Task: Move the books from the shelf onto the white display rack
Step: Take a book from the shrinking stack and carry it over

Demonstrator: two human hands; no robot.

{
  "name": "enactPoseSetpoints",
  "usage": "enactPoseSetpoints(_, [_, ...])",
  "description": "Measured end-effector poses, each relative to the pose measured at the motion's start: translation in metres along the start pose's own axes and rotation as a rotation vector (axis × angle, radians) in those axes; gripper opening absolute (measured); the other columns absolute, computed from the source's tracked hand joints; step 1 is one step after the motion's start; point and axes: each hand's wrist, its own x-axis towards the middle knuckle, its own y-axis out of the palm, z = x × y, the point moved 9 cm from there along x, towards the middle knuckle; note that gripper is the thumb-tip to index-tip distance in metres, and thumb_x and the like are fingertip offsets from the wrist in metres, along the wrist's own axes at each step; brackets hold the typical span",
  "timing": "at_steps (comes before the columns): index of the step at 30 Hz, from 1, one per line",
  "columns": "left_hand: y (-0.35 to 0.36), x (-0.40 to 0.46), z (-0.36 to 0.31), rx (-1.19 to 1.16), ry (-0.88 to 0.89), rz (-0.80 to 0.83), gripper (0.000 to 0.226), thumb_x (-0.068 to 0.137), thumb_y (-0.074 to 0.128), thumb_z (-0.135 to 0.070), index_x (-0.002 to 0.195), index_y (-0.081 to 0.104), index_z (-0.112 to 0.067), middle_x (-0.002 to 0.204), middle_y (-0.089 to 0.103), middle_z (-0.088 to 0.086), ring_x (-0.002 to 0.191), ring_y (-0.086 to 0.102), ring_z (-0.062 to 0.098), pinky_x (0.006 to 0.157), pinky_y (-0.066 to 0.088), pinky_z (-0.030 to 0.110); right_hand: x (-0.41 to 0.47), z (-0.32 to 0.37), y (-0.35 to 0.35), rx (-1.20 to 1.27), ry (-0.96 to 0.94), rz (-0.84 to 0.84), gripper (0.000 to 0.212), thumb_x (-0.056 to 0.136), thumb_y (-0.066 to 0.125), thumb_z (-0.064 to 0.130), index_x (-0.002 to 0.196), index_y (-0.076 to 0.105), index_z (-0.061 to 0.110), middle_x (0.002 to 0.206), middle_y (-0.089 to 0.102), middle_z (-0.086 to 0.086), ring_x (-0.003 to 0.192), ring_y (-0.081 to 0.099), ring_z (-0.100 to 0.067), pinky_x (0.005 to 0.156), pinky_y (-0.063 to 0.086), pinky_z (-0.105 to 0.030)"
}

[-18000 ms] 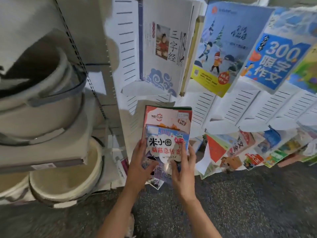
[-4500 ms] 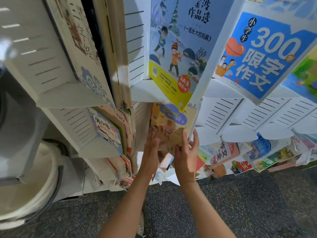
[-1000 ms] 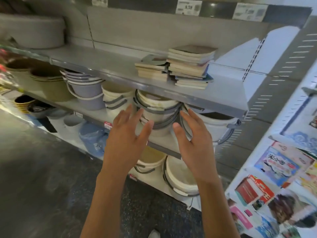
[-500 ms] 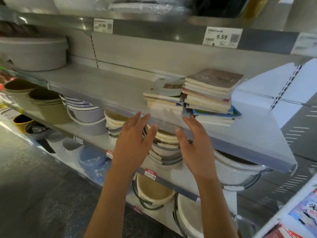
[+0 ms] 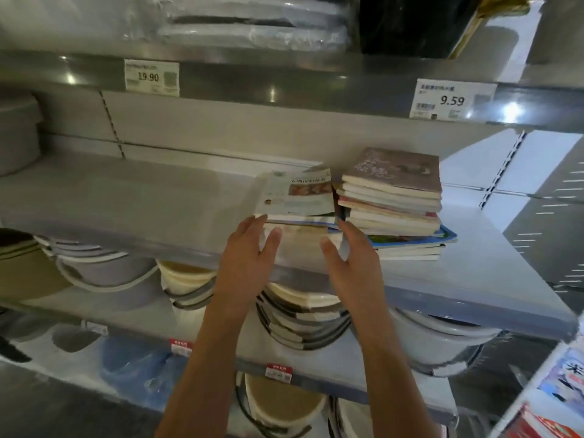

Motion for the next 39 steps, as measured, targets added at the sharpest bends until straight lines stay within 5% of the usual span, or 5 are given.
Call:
enactPoseSetpoints(8, [0.034,0.072,0.037,0.009,-0.016,0.16,0.053,0.103,0.043,-0.044,0.149,0.039,-0.017,0.157,0.031,0.009,0.129,0.051,0.031,0.107,0.043,0.041,0.052,-0.02,0.051,-0.038,0.146,-0.109,0.057,0.098,0.058,0.035,0.148,0.042,0.014,0.156,0.035,-0.009,0.144,0.032,-0.026,0.116,0.032,-0.043])
enactPoseSetpoints(24, [0.036,0.1,0.041,-0.255,-0.069,0.12,0.046,0.096,0.065,-0.021,0.138,0.056,-0.003,0.137,0.058,0.015,0.124,0.057,0.027,0.097,0.041,0.02,0.068,-0.023,0.07,-0.54,0.201,-0.222,0.065,0.093,0.052,0.059,0.141,0.051,0.015,0.133,0.054,-0.021,0.122,0.044,-0.039,0.102,0.034,-0.041])
enactPoseSetpoints(29, [0.019,0.09,0.048,-0.232,-0.067,0.126,0.046,0.096,0.064,-0.02,0.138,0.055,-0.004,0.138,0.058,0.014,0.125,0.056,0.026,0.087,0.033,0.008,0.049,-0.014,0.075,-0.471,0.185,-0.255,0.074,0.086,0.037,0.069,0.133,0.06,0.016,0.124,0.06,-0.018,0.119,0.049,-0.035,0.105,0.033,-0.041])
enactPoseSetpoints(36, [0.005,0.076,0.076,-0.269,-0.096,0.083,0.05,0.092,0.068,-0.022,0.139,0.052,-0.013,0.14,0.051,0.005,0.123,0.051,0.013,0.081,0.041,0.005,0.037,-0.016,0.071,-0.171,0.246,-0.25,0.047,0.091,0.066,0.045,0.13,0.059,0.02,0.139,0.041,-0.011,0.13,0.035,-0.026,0.096,0.029,-0.023])
enactPoseSetpoints(39, [0.011,0.087,0.072,-0.28,-0.071,0.138,0.057,0.093,0.067,-0.03,0.144,0.047,-0.015,0.144,0.047,0.004,0.13,0.048,0.016,0.1,0.043,0.021,0.052,-0.014,0.079,-0.229,0.227,-0.169,0.047,0.093,0.062,0.044,0.134,0.056,0.023,0.143,0.043,-0.012,0.132,0.038,-0.03,0.106,0.035,-0.035])
